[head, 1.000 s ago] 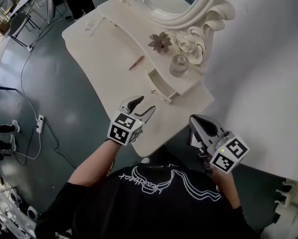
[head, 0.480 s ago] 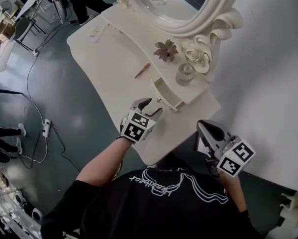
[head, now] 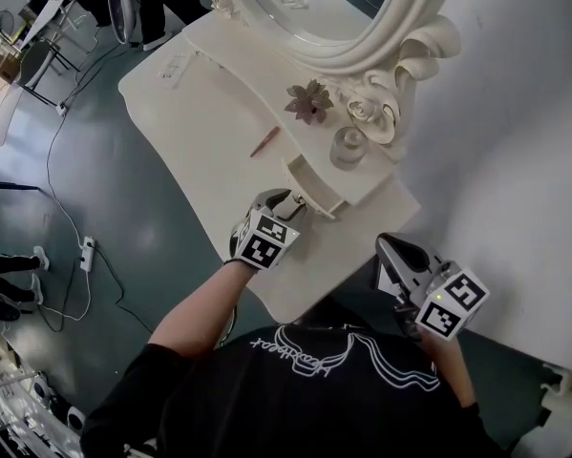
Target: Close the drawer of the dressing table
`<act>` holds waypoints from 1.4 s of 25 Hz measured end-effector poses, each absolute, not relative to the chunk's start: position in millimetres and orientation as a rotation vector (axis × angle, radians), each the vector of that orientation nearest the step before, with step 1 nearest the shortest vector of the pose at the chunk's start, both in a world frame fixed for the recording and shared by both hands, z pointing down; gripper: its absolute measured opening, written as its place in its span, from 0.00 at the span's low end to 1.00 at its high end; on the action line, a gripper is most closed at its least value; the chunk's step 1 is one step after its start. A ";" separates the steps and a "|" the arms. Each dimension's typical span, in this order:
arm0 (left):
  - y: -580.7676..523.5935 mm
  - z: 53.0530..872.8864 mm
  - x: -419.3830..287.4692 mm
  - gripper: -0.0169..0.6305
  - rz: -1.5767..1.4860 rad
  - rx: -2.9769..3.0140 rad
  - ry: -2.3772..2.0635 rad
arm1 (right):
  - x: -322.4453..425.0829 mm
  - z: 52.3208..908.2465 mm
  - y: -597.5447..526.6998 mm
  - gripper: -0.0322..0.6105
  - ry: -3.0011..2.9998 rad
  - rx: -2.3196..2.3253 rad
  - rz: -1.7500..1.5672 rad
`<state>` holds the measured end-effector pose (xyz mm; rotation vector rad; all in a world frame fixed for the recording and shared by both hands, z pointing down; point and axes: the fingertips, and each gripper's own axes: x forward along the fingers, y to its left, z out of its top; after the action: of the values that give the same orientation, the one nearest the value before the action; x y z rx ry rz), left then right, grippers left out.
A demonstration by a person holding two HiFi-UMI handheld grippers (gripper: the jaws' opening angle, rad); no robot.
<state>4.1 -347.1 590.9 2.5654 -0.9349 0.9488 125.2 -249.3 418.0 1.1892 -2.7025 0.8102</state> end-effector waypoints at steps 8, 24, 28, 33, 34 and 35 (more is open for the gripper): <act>-347.6 590.3 5.8 0.18 0.905 2.547 -0.936 | 130.4 415.9 -254.3 0.06 -2.725 1.211 0.869; -348.6 590.0 5.0 0.18 0.875 2.523 -0.927 | 131.8 411.4 -253.9 0.06 -2.731 1.240 0.874; -347.5 590.1 8.1 0.18 0.866 2.522 -0.924 | 137.2 413.9 -248.7 0.06 -2.716 1.254 0.886; -352.0 586.9 11.2 0.18 0.850 2.529 -0.930 | 138.8 414.4 -246.7 0.06 -2.711 1.265 0.895; -352.6 586.7 12.5 0.18 0.846 2.528 -0.927 | 139.3 414.8 -246.2 0.06 -2.708 1.266 0.897; -353.4 586.7 13.8 0.18 0.844 2.527 -0.923 | 140.1 415.4 -246.0 0.06 -2.706 1.268 0.900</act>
<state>13.8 -353.4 586.7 2.5275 -0.9233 0.8436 140.1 -246.0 415.4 1.2679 -2.7057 0.9003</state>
